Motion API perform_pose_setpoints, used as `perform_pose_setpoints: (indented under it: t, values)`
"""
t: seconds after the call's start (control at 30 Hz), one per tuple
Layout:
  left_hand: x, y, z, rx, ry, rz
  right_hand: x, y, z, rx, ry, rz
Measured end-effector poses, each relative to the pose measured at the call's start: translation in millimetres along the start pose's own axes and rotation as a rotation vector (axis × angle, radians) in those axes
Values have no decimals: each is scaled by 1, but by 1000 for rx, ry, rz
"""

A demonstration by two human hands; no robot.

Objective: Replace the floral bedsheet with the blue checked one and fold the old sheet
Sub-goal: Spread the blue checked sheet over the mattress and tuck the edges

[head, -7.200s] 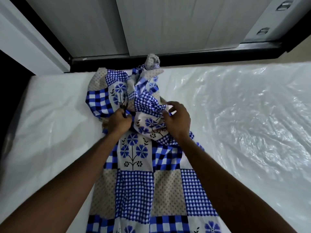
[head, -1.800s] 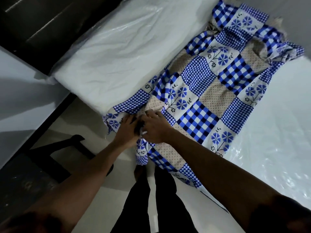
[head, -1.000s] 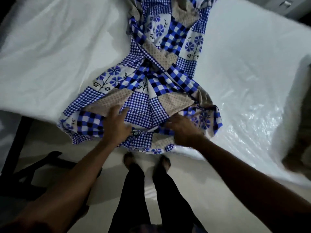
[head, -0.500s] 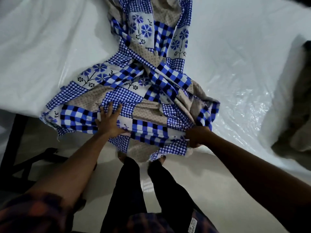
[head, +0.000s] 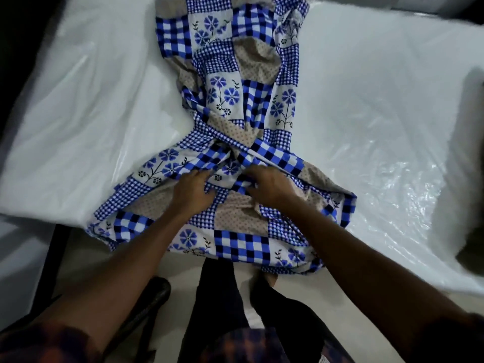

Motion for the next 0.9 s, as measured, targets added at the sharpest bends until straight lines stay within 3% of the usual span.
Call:
perform_pose_setpoints:
  t: [0.1,0.17,0.3,0.43,0.5,0.6,0.7,0.77,0.9]
  values:
    - [-61,-3,20,-71,164,57,-75,-22,-15,43,8,221]
    - [-98,2,28,-105,230,81,-122,-23,-21,89,50,235]
    - [-148,10,4,-211,173,43,-195,-7,-13,52,223,159]
    - [-171,-1,-37,-380,146,71,-205,-45,19,-119,288,421]
    - [-184,-20,-64,-369,82,113,-197,-73,60,-166,466,564]
    - [-198,-56,-124,-341,-189,172,-166,-110,139,-296,838,786]
    - [-201,-73,-165,-347,-318,188,-144,-117,185,-356,1031,821]
    - [-210,-78,-156,-322,-224,227,-153,-115,181,-295,1000,767]
    - [-246,-74,-79,-132,108,271,-213,-109,114,-114,541,641]
Point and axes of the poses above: each hand's wrist, its own x-axis away from the middle knuckle, its own y-axis out of the palm, z = x × y, the point moved 8 cm from there along -x, towards the middle knuckle, and after that the axes turned 8 degrees about z, right-handed, at the moved point
